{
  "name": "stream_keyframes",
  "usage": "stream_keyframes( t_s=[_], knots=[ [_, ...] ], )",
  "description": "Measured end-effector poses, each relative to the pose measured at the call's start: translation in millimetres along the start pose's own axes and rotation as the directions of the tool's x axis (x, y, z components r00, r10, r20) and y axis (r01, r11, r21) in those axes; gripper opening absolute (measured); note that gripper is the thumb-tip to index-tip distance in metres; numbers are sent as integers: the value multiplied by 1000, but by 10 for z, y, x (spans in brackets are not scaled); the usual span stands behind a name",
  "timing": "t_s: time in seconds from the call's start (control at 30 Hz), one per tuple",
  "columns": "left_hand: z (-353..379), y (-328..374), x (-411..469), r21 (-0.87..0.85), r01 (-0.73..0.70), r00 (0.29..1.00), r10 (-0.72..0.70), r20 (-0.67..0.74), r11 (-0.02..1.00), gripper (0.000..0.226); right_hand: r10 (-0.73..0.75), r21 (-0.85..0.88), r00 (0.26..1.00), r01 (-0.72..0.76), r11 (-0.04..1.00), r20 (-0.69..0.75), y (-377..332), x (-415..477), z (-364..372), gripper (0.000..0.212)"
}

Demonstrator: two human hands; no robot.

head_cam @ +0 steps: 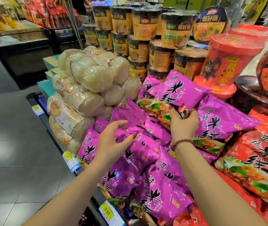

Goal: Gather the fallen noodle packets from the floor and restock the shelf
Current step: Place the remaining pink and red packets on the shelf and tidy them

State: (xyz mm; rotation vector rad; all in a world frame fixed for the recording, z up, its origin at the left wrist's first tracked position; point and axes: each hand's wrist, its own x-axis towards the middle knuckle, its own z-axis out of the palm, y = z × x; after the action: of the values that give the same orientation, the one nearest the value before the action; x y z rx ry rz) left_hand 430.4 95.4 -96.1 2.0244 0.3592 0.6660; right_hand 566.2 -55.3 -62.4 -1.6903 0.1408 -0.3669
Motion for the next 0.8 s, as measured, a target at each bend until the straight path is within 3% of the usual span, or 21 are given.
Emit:
stream_keyframes(
  t_s=[0.07, 0.17, 0.33, 0.47, 0.57, 0.6, 0.67, 0.73, 0.8],
  knots=[
    [-130, -135, -41, 204, -162, 987, 157, 44, 965, 39, -63, -117, 996, 55, 992, -63, 88, 46, 61, 33],
    [-209, -327, -123, 331, -264, 962, 223, 155, 906, 41, -68, -224, 993, 45, 974, -95, 261, 35, 202, 42],
    [-199, -535, -237, 290, -180, 970, 120, 213, 940, 36, -48, -341, 996, 21, 940, -73, 261, 34, 256, 50],
    [-172, -573, -235, 309, -146, 972, 78, 221, 940, 38, -210, -469, 976, 160, 869, -57, 256, -107, 224, 73],
    [-160, -583, -229, 315, -132, 973, 62, 222, 940, 37, -475, -664, 880, 362, 655, 11, 235, -166, 223, 75],
    [-159, -592, -228, 315, -127, 973, 57, 223, 941, 37, -542, -748, 829, 447, 491, 139, 201, -136, 215, 64],
    [-160, -590, -222, 310, -125, 973, 55, 224, 943, 37, -361, -755, 786, 602, 260, 502, 135, -68, 205, 32],
    [-156, -577, -216, 310, -123, 974, 55, 221, 943, 39, -341, -691, 691, 708, 143, 637, 288, 111, 177, 43],
    [-164, -558, -220, 302, -131, 975, 67, 212, 944, 40, -412, -680, 640, 730, 63, 649, 333, 240, 132, 59]
  ],
)
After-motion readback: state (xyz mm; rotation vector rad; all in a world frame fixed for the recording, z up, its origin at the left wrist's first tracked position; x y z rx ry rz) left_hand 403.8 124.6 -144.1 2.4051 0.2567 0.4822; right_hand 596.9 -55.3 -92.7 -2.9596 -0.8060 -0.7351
